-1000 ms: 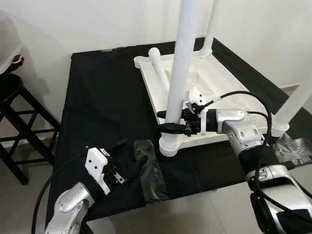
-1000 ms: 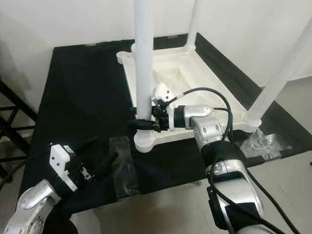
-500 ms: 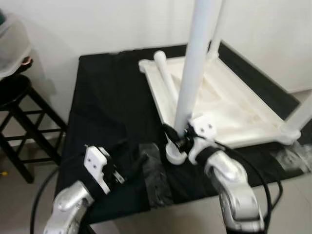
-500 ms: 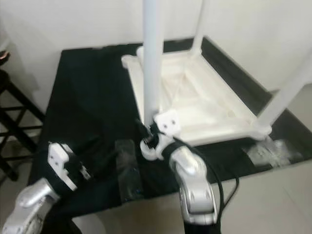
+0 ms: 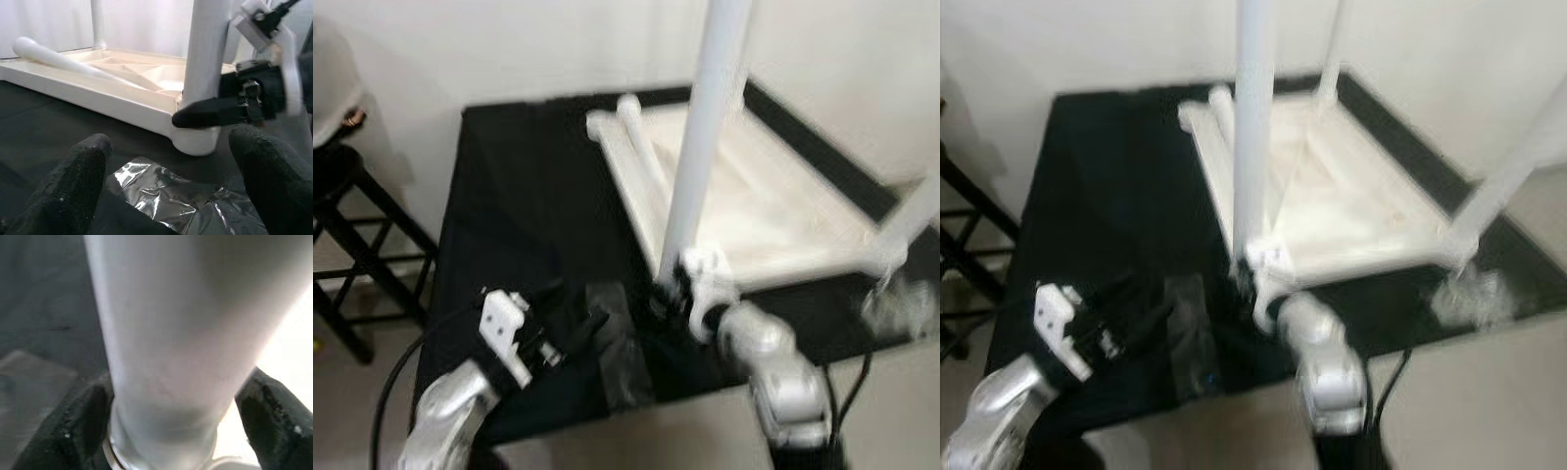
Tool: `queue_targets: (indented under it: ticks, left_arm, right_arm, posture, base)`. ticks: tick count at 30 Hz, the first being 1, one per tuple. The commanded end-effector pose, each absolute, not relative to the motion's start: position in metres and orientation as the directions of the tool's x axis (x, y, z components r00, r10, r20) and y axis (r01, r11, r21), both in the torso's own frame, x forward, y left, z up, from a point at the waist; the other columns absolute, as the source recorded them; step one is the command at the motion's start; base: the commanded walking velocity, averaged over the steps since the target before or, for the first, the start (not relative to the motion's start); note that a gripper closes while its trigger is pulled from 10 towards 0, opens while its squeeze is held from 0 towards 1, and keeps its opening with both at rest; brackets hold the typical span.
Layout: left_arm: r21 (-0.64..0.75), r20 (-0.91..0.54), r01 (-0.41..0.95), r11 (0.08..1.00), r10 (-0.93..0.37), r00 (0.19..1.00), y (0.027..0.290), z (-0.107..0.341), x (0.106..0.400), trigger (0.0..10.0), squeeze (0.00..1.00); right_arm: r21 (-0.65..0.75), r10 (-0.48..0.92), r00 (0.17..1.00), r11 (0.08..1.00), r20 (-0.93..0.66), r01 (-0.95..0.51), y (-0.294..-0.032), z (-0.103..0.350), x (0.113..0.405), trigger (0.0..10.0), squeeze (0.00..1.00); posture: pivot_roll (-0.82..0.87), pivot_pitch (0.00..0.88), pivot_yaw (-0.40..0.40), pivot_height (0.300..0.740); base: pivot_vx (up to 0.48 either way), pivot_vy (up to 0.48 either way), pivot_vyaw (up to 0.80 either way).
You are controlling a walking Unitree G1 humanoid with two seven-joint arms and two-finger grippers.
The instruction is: Building children table
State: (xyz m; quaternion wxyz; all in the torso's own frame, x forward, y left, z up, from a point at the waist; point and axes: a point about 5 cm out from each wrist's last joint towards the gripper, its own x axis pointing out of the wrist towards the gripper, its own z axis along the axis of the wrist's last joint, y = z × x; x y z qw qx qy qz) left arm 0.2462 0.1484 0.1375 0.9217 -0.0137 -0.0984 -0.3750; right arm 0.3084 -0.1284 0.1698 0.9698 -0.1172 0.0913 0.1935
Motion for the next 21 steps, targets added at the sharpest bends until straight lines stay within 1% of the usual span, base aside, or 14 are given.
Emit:
queue_targets:
  ticks: [1,3,4,5,6,7,10,11,14,15,18,19,20,21]
  left_arm:
    - [0.033,0.176,0.700,0.713,-0.694,0.699,0.148,0.132,0.244,10.0,0.00]
    - [0.032,0.176,0.702,0.711,-0.696,0.697,0.147,0.132,0.245,10.0,0.00]
    - [0.031,0.177,0.702,0.712,-0.695,0.697,0.146,0.132,0.245,10.0,0.00]
    - [0.031,0.178,0.701,0.712,-0.694,0.697,0.145,0.131,0.245,10.0,0.00]
    - [0.031,0.180,0.699,0.714,-0.692,0.699,0.145,0.131,0.245,10.0,0.00]
    - [0.031,0.180,0.699,0.714,-0.692,0.699,0.145,0.131,0.245,10.0,0.00]
    - [0.033,0.182,0.695,0.719,-0.688,0.703,0.144,0.130,0.244,10.0,0.00]
    - [0.033,0.182,0.695,0.719,-0.688,0.703,0.144,0.130,0.244,10.0,0.00]
    - [0.034,0.182,0.693,0.720,-0.687,0.704,0.143,0.130,0.244,10.0,0.00]
    - [0.034,0.182,0.693,0.720,-0.687,0.704,0.143,0.130,0.244,10.0,0.00]
    - [0.036,0.182,0.693,0.720,-0.686,0.704,0.143,0.130,0.244,10.0,0.00]
    - [0.036,0.181,0.693,0.720,-0.686,0.704,0.143,0.130,0.243,10.0,0.00]
    - [0.036,0.181,0.693,0.720,-0.686,0.704,0.143,0.130,0.243,10.0,0.00]
    - [0.037,0.181,0.692,0.721,-0.686,0.705,0.143,0.130,0.243,10.0,0.00]
  right_arm:
    - [-0.193,0.390,0.901,0.885,-0.190,-0.424,-0.134,0.176,0.317,10.0,1.00]
    - [-0.243,0.492,0.863,0.829,-0.110,-0.504,-0.131,0.193,0.326,10.0,1.00]
    - [-0.246,0.577,0.811,0.775,-0.097,-0.582,-0.126,0.197,0.327,10.0,0.12]
    - [-0.246,0.641,0.763,0.728,-0.090,-0.640,-0.124,0.199,0.327,10.0,0.00]
    - [-0.239,0.699,0.708,0.674,-0.096,-0.699,-0.122,0.200,0.327,10.0,0.00]
    - [-0.239,0.699,0.708,0.674,-0.096,-0.699,-0.122,0.200,0.327,10.0,0.00]
    - [-0.264,0.776,0.611,0.563,-0.156,-0.783,-0.125,0.199,0.331,10.0,0.00]
    - [-0.264,0.776,0.611,0.563,-0.156,-0.783,-0.125,0.199,0.331,10.0,0.00]
    - [-0.262,0.831,0.526,0.474,-0.183,-0.841,-0.131,0.207,0.343,10.0,0.00]
    - [-0.262,0.831,0.526,0.474,-0.183,-0.841,-0.131,0.207,0.343,10.0,0.00]
    - [-0.250,0.852,0.489,0.439,-0.190,-0.863,-0.134,0.212,0.353,10.0,0.00]
    - [-0.240,0.858,0.478,0.432,-0.188,-0.869,-0.135,0.214,0.358,9.3,0.00]
    - [-0.240,0.858,0.478,0.432,-0.188,-0.869,-0.135,0.214,0.358,9.3,0.00]
    - [-0.222,0.865,0.467,0.426,-0.182,-0.877,-0.136,0.215,0.364,0.0,0.00]
  posture:
    - [-0.05,0.165,-0.009,0.740]
    - [-0.05,0.163,-0.010,0.740]
    - [-0.04,0.156,-0.016,0.740]
    - [-0.04,0.155,-0.017,0.740]
    - [-0.04,0.150,-0.020,0.740]
    - [-0.04,0.150,-0.020,0.740]
    - [-0.03,0.141,-0.027,0.740]
    - [-0.03,0.141,-0.027,0.740]
    - [-0.02,0.139,-0.029,0.740]
    - [-0.02,0.139,-0.029,0.740]
    - [-0.02,0.140,-0.030,0.740]
    - [-0.02,0.141,-0.030,0.740]
    - [-0.02,0.141,-0.030,0.740]
    - [-0.01,0.143,-0.031,0.740]
  base:
    - [0.000,0.000,0.00]
    - [0.000,0.000,0.00]
    - [0.000,0.000,0.00]
    - [0.000,0.000,0.00]
    - [0.000,0.000,0.00]
    - [0.000,0.000,0.00]
    - [0.000,0.000,0.00]
    - [0.000,0.000,0.00]
    - [0.000,0.000,0.00]
    - [0.000,0.000,0.00]
    - [0.000,0.000,0.00]
    - [0.000,0.000,0.00]
    - [0.000,0.000,0.00]
    - [0.000,0.000,0.00]
